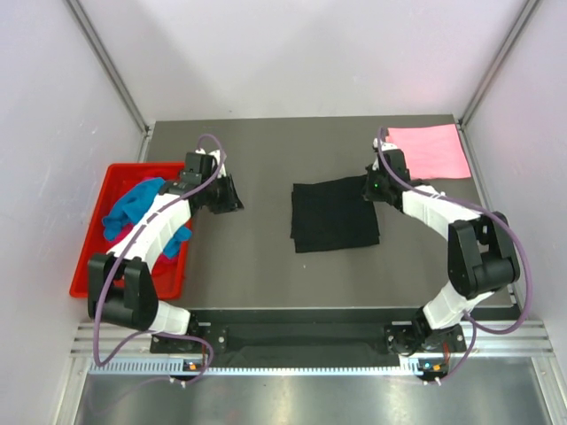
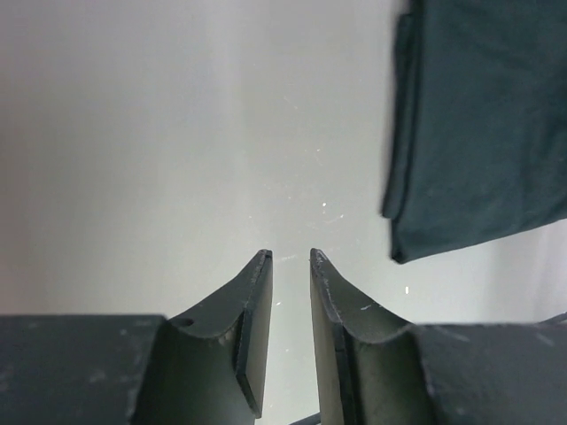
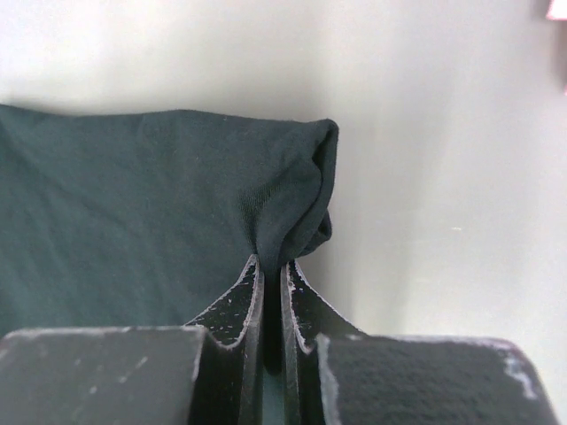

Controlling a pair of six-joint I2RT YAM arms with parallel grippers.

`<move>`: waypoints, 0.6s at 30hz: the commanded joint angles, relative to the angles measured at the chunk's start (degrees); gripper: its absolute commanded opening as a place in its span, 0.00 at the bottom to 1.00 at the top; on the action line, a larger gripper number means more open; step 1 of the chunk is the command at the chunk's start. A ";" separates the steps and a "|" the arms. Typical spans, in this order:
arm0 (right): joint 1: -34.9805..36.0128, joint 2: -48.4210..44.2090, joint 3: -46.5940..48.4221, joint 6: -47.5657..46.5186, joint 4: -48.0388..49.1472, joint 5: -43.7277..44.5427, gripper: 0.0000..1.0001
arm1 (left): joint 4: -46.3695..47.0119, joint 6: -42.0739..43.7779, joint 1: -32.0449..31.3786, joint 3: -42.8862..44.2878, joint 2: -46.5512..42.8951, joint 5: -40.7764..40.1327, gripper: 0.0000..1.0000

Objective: Fold and stack the t-shirts
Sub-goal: Neatly place the folded tshirt to the corner

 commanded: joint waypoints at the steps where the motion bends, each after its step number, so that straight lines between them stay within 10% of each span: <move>1: 0.43 -0.51 5.20 -5.87 -2.36 5.40 0.00 | 1.10 1.34 0.01 0.18 0.66 -1.34 0.29; 18: -8.71 6.86 25.59 -21.78 -8.25 7.45 0.00 | 1.98 1.96 0.01 -0.08 0.75 -0.82 0.28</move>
